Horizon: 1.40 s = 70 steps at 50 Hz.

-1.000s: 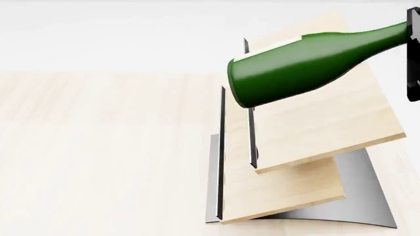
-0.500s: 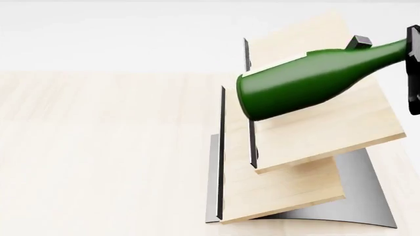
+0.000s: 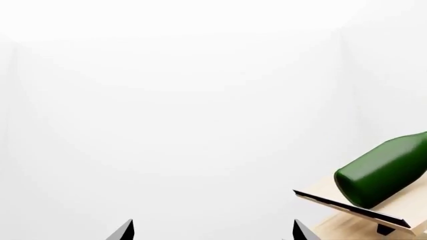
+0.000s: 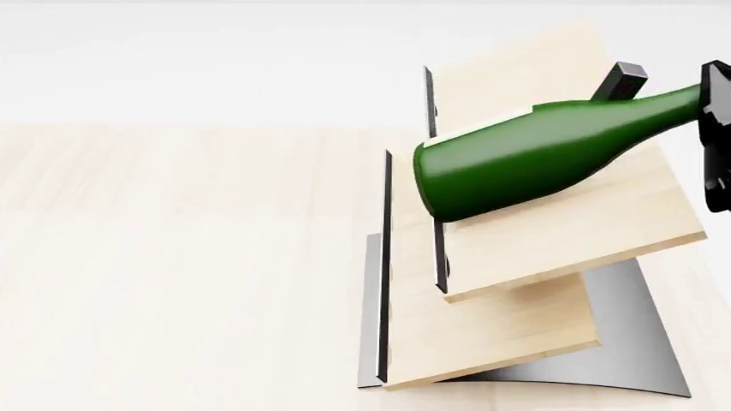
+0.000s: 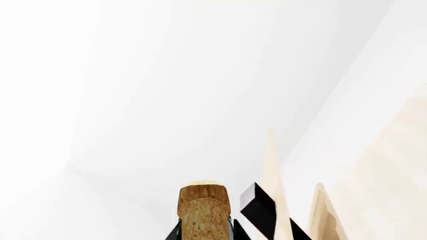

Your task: Put the wine bottle on the wine rack.

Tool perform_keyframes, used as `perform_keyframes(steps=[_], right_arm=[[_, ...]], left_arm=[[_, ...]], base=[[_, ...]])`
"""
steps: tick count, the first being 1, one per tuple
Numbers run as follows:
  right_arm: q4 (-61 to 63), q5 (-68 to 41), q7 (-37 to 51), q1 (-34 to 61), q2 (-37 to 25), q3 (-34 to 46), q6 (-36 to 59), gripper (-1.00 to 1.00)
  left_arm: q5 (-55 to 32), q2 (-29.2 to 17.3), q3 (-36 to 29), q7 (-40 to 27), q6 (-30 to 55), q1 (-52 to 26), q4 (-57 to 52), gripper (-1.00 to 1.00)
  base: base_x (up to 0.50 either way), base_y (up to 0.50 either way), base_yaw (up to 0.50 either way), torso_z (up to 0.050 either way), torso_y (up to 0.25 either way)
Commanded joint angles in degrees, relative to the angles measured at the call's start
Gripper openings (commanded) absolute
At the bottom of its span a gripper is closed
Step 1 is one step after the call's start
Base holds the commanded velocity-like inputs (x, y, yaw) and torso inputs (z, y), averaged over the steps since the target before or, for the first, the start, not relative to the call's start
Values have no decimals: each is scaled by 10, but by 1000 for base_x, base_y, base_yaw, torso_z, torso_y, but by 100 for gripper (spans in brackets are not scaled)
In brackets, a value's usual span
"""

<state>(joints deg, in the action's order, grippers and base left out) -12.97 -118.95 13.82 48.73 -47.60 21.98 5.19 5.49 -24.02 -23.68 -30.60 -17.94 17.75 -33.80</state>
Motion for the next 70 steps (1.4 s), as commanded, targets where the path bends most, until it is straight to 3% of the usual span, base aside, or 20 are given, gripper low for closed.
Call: perform_keyframes(steps=[1, 46, 47, 70], right_arm=[[-8, 17, -12, 1, 1, -11, -1, -100], [-77, 29, -51, 12, 24, 9, 22, -100], [-79, 29, -54, 14, 24, 10, 25, 100], [-2, 14, -38, -30, -9, -25, 3, 100]], left_arm=[[-1, -1, -1, -2, -1, -2, 4, 100], [3, -4, -9, -7, 4, -5, 4, 100], [2, -4, -9, -7, 4, -5, 4, 100], [2, -6, -13, -10, 4, -8, 7, 100]], base=[[0, 0, 0, 0, 0], [0, 0, 0, 0, 0], [0, 0, 0, 0, 0], [0, 0, 0, 0, 0]])
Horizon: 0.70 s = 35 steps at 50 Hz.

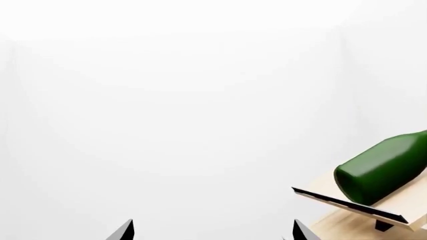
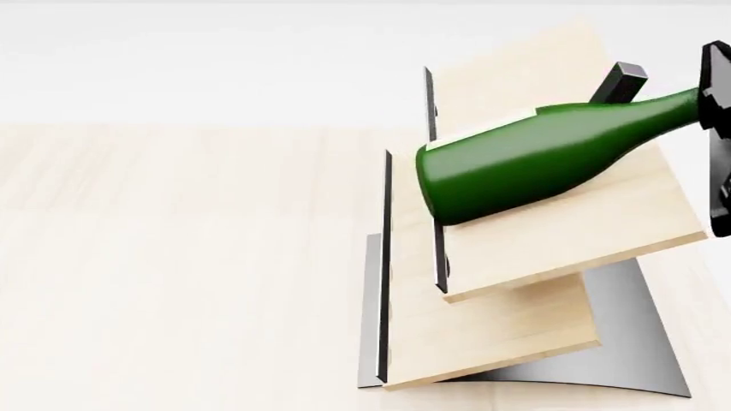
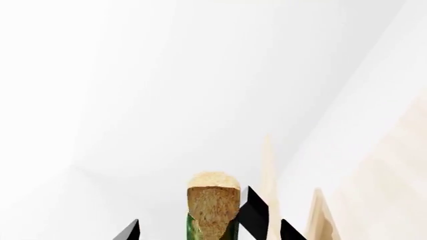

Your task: Put the wine bottle on the wine rack.

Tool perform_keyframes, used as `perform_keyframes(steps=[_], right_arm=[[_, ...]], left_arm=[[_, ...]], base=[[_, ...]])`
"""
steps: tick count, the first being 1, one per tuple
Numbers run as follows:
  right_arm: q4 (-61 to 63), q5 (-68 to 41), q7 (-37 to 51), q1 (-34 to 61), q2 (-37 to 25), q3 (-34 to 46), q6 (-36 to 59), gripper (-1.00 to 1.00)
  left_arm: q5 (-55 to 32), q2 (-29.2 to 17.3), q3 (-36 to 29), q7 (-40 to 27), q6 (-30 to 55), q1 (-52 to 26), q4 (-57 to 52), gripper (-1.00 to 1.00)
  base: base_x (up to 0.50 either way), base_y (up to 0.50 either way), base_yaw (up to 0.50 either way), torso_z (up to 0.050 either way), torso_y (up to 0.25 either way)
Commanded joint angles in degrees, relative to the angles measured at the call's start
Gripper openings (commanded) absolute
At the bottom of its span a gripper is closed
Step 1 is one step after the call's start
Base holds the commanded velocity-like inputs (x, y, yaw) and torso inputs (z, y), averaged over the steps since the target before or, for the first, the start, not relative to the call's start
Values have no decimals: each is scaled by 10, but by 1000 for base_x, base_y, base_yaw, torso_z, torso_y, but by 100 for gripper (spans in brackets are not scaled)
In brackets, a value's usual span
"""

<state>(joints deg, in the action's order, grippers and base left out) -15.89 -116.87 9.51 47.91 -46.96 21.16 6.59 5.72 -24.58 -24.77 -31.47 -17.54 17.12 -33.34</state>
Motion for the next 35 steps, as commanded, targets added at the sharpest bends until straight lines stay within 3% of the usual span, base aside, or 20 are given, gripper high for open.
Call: perform_keyframes(steps=[1, 20, 35], right_arm=[[29, -10, 5, -26, -18, -21, -13, 100], [45, -32, -13, -97, -43, -73, -57, 100], [159, 117, 4, -203, -115, -96, -163, 100]], left_arm=[[0, -1, -2, -1, 0, -1, 2, 100], [0, -3, -3, -4, 3, -1, -1, 100], [-1, -4, -3, -7, 3, -3, 0, 100]], base=[[0, 0, 0, 0, 0], [0, 0, 0, 0, 0], [0, 0, 0, 0, 0]])
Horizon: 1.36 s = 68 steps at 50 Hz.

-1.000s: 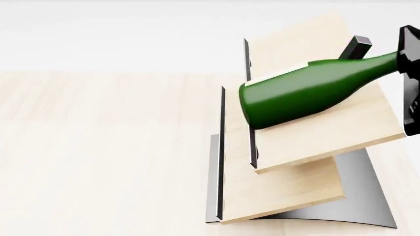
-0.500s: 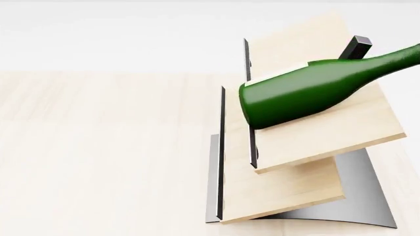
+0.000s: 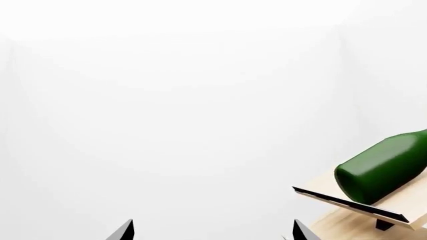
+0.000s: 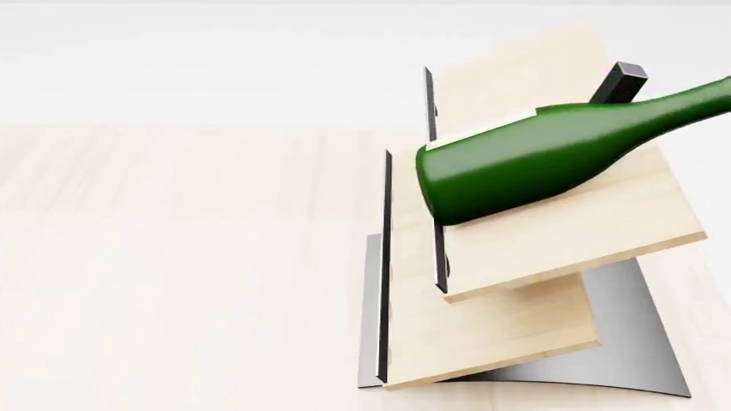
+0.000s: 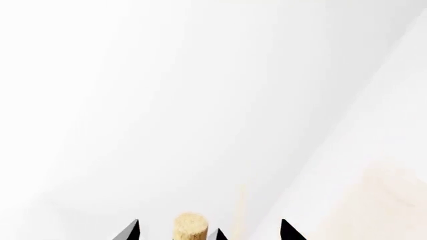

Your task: Put the wine bottle on the wine rack.

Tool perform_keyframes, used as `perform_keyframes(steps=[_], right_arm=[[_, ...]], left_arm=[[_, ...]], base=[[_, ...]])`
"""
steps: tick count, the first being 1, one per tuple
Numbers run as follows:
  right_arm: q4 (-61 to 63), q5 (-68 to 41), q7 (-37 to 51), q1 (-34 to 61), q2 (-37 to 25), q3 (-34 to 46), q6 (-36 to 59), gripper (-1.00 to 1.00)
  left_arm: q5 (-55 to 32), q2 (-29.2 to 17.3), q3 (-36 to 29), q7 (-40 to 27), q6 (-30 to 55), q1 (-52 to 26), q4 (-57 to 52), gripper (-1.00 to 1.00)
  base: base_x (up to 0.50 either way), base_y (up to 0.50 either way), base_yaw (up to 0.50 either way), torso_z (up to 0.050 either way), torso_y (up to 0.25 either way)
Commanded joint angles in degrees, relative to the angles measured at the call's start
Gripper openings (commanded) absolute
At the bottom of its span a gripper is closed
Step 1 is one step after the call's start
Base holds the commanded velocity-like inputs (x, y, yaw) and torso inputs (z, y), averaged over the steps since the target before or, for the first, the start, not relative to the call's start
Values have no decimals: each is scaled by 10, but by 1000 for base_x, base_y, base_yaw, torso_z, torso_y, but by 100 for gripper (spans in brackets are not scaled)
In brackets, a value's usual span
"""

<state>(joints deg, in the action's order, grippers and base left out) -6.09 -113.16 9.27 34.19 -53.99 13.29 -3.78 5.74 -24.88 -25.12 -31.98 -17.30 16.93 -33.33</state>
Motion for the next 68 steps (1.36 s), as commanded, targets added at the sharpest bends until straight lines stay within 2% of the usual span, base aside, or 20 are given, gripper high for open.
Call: perform_keyframes(steps=[1, 7, 14, 17, 21, 27, 31, 38, 46, 53, 58, 68], right_arm=[[70, 95, 12, -74, -52, -20, -69, 100], [125, 178, 53, -121, -110, -44, -117, 100], [158, 203, 64, -197, -161, -96, -163, 100], [183, 198, 57, -266, -183, -152, -193, 100], [215, 224, 49, -377, -185, -271, -229, 100], [269, 273, 47, -505, -147, -478, -185, 100], [290, 264, 39, -538, -129, -570, -143, 100], [335, 259, 26, -576, -81, -714, -85, 100], [343, 231, -13, -589, -30, -812, -60, 100], [340, 158, -82, -596, 35, -911, -43, 100], [337, 37, -137, -609, 91, -1027, -11, 100], [299, -96, -154, -627, 119, -1143, 32, 100]], left_arm=[[-1, -2, 0, -2, 0, -1, 0, 100], [1, -1, -3, -3, 0, -2, 3, 100], [1, -1, -4, -3, 0, -4, 5, 100], [3, 0, -5, -3, 2, -5, 5, 100], [3, 0, -6, -4, 3, -5, 4, 100], [4, 0, -7, -4, 6, -5, 2, 100], [5, 0, -8, -4, 8, -6, 3, 100], [4, -1, -8, -5, 10, -7, 1, 100], [4, -1, -9, -5, 12, -9, 1, 100], [5, -1, -11, -6, 12, -10, 2, 100], [6, -1, -11, -7, 10, -10, 4, 100], [7, -2, -14, -8, 12, -10, 4, 100]], base=[[0, 0, 0, 0, 0], [0, 0, 0, 0, 0], [0, 0, 0, 0, 0], [0, 0, 0, 0, 0], [0, 0, 0, 0, 0], [0, 0, 0, 0, 0], [0, 0, 0, 0, 0], [0, 0, 0, 0, 0], [0, 0, 0, 0, 0], [0, 0, 0, 0, 0], [0, 0, 0, 0, 0], [0, 0, 0, 0, 0]])
